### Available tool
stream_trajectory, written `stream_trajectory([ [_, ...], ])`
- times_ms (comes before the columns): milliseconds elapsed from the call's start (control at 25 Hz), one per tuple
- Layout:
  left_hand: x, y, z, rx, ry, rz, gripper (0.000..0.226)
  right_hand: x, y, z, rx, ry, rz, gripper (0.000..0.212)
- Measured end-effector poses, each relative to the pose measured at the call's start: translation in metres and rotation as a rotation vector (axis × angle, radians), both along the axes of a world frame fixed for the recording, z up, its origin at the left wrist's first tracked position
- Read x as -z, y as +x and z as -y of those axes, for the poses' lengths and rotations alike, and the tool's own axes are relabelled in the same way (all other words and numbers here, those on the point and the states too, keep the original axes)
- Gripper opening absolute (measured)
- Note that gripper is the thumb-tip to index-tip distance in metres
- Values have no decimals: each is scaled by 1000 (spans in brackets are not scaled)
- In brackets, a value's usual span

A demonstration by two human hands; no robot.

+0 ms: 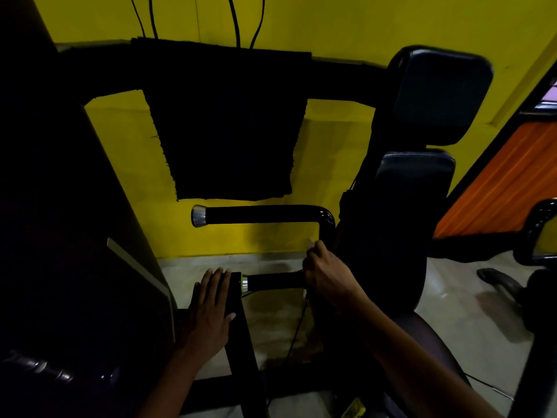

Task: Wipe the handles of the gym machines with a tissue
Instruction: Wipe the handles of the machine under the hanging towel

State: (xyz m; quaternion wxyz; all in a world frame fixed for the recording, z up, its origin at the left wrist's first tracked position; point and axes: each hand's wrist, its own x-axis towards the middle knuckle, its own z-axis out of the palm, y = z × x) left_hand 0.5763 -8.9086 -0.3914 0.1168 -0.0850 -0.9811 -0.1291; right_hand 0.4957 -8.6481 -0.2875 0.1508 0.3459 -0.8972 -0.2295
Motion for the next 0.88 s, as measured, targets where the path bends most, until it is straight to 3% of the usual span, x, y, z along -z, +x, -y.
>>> stream_trajectory([
  [160, 0, -2, 0, -21, -14, 11, 107, -33, -23, -1, 19, -76, -133, 11],
  [280, 0, 0, -1, -17, 13, 3, 106, -27, -14, -4, 59, -153, -149, 18],
  [440, -1, -2, 1, -14, -24, -11, 99, 15, 9, -3, 154, -238, -47, 46],
  [640, 1, -3, 4, -5, -36, -21, 94, 41, 17, 7, 239, -215, 63, 36],
  [800, 1, 0, 4, -8, -29, 6, 94, 44, 25, 18, 421, -532, 173, 48],
  [880, 1, -1, 3, -13, -28, 20, 94, 38, 25, 18, 381, -516, 128, 43],
])
